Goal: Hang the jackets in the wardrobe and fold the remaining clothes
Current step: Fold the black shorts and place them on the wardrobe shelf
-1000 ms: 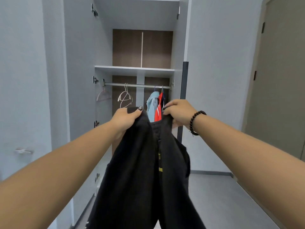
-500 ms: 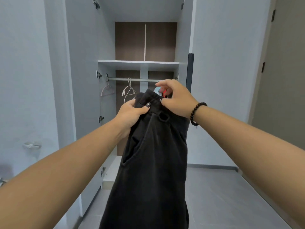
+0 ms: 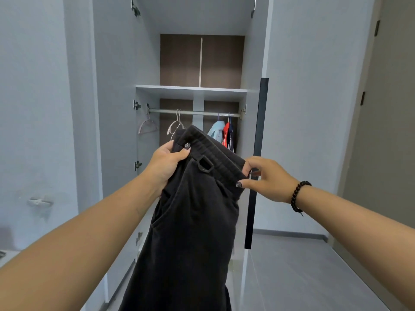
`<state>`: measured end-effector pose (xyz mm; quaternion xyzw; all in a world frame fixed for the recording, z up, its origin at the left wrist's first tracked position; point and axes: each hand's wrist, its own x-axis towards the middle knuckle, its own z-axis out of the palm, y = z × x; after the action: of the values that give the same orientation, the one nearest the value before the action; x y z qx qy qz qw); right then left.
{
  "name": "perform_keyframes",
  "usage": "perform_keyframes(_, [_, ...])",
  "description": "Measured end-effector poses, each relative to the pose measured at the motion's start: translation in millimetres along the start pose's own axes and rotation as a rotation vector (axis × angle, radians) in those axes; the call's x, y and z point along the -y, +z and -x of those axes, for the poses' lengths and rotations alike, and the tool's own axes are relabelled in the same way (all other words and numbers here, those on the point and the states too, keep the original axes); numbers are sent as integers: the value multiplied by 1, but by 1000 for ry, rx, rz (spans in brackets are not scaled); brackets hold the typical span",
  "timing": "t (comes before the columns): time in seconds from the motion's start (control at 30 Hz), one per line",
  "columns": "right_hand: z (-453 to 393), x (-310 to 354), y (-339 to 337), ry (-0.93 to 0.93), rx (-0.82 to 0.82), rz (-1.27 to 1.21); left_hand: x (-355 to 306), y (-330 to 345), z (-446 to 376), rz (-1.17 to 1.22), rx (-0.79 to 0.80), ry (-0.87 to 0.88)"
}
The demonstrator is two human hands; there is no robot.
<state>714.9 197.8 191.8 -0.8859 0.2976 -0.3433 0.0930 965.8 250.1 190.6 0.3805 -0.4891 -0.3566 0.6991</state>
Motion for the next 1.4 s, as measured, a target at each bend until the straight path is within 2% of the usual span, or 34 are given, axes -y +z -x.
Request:
perform_keyframes(0.13, [-10,10,-22,-38,-14,43,10,-12,-3,-110,20,-59])
perform_keyframes(0.3, [-20,21,-30,26,306,-32,22,-24,-10,-142,103,-158])
perform_keyframes(0.37, [-21,21,-29,132,457,-161,26,-26,-12,-118,146,-175])
perform_keyframes(0.43, [-22,15,-30,243,537,-237,29,-28,-15,-111,188,-181])
perform_keyframes(0.5, [-24,4,-28,337,487,-261,32,-29,-17,-124,211,-182])
perform_keyframes(0.57, [-25,-3,-19,384,390,-183,35,-30,-20,-155,234,-181])
perform_keyframes(0.7, [-37,-9,10,322,369,272,46,-34,-22,-283,235,-186])
perform_keyframes(0.9, [-61,14,51,214,343,430,31,-71,-3,-368,159,-175])
perform_keyframes(1.07, [-55,49,74,46,145,344,-17,-97,48,-385,124,-86])
perform_keyframes(1.2, [-27,70,81,27,-64,111,-48,-87,106,-402,106,52])
perform_keyframes(1.3, [8,74,86,34,-149,19,-47,-63,160,-401,144,125])
perform_keyframes(1.4, [60,68,92,14,-180,10,-17,-25,216,-394,157,170])
